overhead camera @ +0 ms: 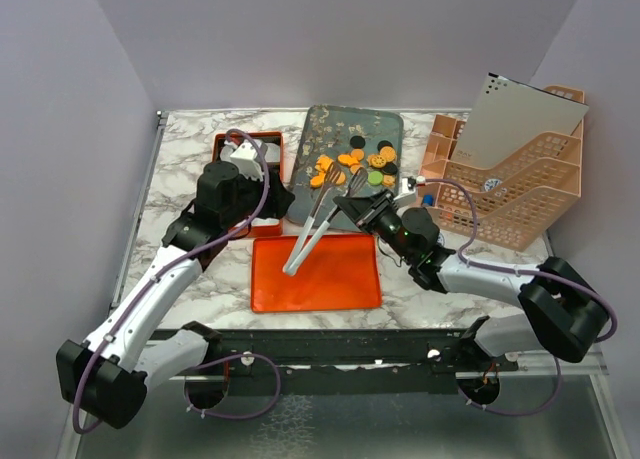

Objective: Pack the cookies

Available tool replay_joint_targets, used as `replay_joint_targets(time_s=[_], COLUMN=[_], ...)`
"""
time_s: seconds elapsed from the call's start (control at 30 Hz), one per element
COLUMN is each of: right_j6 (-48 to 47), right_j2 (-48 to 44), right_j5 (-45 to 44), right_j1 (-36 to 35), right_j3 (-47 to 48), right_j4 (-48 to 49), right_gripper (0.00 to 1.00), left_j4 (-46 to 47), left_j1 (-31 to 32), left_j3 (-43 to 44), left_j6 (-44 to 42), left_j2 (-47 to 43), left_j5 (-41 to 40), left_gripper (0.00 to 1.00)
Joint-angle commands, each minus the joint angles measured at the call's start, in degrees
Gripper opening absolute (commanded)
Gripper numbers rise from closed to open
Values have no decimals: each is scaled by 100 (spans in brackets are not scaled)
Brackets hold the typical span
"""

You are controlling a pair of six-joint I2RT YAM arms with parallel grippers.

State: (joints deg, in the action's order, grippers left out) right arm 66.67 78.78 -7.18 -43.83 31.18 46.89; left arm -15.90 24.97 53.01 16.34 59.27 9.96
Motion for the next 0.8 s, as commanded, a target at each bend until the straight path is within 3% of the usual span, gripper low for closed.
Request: replay_joint_targets(time_s=[0.0,0.03,0.07,0.3,0.37,0.5,0.77], right_j6=[131,135,126,116,147,233,391], right_j2=[-433,-489,-538,-760,-797,-837,-934], right_j5=[-444,-479,-505,-647,-662,-696,-833], right_j1=[-2,-5,-5,-2,-2,-7,-3], right_j3=[-153,-168,-182,-243,-252,-244,-124], right_j4=[58,18,-3,-14,-12,-12,-267], right_gripper=[1,0,0,0,1,0,0], left_j4=[-10,-49,-72,-58,349,1167,1570], left_j1=[8,6,7,8,8,8,10], left_j3=[-128,-137,-145,-292,-582,-1249,-1531], left_j6=[-118,-171,-247,-463,-553,350,620], left_j2=[-340,-405,-474,-952,-1196,-1748,-1515], left_j5=[-425,-433,-399,30,376,501,1346], left_gripper=[70,89,98,99,99,99,99])
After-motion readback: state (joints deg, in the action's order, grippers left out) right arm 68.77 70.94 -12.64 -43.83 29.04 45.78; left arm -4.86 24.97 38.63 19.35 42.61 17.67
